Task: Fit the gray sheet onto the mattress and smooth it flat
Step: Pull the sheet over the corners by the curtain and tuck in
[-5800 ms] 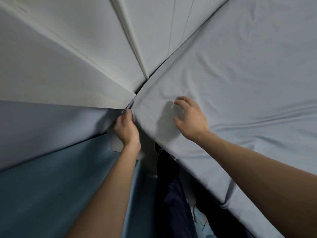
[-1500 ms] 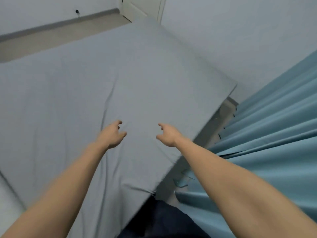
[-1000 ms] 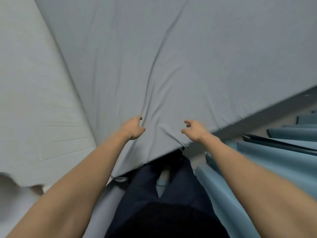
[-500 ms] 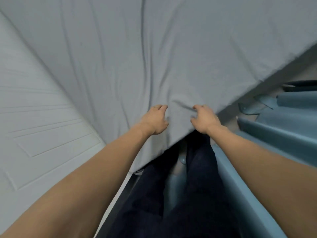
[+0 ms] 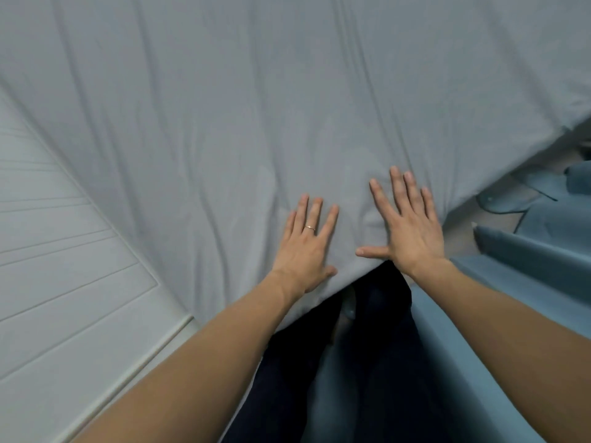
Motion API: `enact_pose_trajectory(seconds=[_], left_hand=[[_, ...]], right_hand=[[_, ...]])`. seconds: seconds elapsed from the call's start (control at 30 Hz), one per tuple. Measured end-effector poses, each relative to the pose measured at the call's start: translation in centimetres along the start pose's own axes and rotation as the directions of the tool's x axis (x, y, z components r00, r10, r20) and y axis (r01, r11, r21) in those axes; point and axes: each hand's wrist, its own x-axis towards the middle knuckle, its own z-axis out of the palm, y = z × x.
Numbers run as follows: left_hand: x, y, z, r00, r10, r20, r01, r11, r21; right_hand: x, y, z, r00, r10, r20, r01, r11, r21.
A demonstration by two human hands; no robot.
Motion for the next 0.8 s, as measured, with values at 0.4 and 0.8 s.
enact_pose_trajectory(seconds=[0.4, 0.8], left_hand=[[-1.3, 0.9, 2.0, 0.988, 0.148, 0.032, -0.15, 0.987, 0.054], [-8.9, -2.1, 6.1, 0.861, -0.496, -0.113, 0.437, 0.835, -0.334]], right_hand=[[-1.3, 1.8, -0.3, 0.999, -0.028, -0.042, 0.024, 0.996, -0.091], [-2.2, -9.1, -0.3, 0.924, -0.378, 0.063, 0.38, 0.925, -0.026]])
